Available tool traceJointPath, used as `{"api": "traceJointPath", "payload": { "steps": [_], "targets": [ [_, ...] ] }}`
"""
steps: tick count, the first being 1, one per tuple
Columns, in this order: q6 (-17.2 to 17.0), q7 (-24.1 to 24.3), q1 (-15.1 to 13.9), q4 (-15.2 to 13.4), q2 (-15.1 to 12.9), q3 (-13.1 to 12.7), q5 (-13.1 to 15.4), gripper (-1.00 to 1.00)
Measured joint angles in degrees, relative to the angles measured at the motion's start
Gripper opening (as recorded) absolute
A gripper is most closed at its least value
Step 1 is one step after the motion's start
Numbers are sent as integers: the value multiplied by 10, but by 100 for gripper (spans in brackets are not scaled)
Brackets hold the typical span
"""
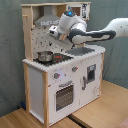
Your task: Play with the kitchen
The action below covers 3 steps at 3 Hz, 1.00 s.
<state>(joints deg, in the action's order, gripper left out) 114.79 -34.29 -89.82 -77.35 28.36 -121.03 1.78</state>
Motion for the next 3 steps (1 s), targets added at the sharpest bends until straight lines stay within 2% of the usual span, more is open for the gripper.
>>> {"api": "traceJointPath", "payload": {
  "steps": [3],
  "targets": [
    [-25, -39, -107, 65, 16, -121, -1, 100]
  ]
}}
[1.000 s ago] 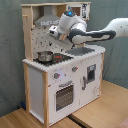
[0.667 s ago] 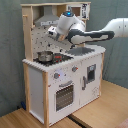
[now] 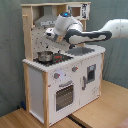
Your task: Play with the kitchen
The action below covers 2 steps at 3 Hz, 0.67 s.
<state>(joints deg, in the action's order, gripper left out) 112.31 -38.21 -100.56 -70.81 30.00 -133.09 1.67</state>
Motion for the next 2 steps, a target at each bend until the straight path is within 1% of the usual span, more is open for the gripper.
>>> {"api": "traceJointPath", "payload": {
  "steps": [1, 2],
  "targets": [
    [-19, -11, -41, 35, 14, -42, 0, 100],
    [-41, -20, -77, 68, 27, -77, -1, 100]
  ]
}}
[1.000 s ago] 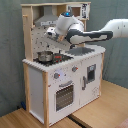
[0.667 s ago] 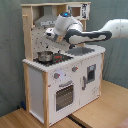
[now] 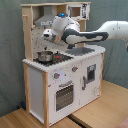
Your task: Play with the kitchen
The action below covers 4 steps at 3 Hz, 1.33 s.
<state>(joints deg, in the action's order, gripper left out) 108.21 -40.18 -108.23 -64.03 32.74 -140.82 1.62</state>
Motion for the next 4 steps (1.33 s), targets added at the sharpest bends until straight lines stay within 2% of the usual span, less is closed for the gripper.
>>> {"api": "traceJointPath", "payload": {
  "steps": [1, 2, 3, 4],
  "targets": [
    [-30, -8, -35, 32, 13, -35, 0, 100],
    [-61, -14, -68, 52, 21, -70, -1, 100],
    [-86, -22, -92, 53, 38, -91, -36, 100],
    [-86, -22, -92, 53, 38, -90, -37, -100]
  ]
}}
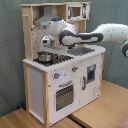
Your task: Play with the kitchen
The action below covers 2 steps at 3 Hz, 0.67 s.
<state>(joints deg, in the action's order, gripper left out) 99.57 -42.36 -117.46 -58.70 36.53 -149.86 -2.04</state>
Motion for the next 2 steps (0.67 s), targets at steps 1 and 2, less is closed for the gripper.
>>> {"api": "traceJointPath", "payload": {
  "steps": [1, 2],
  "targets": [
    [-1, 0, 0, 0, 0, 0, -1, -100],
    [-54, -2, -13, 21, 0, 0, -7, -100]
  ]
}}
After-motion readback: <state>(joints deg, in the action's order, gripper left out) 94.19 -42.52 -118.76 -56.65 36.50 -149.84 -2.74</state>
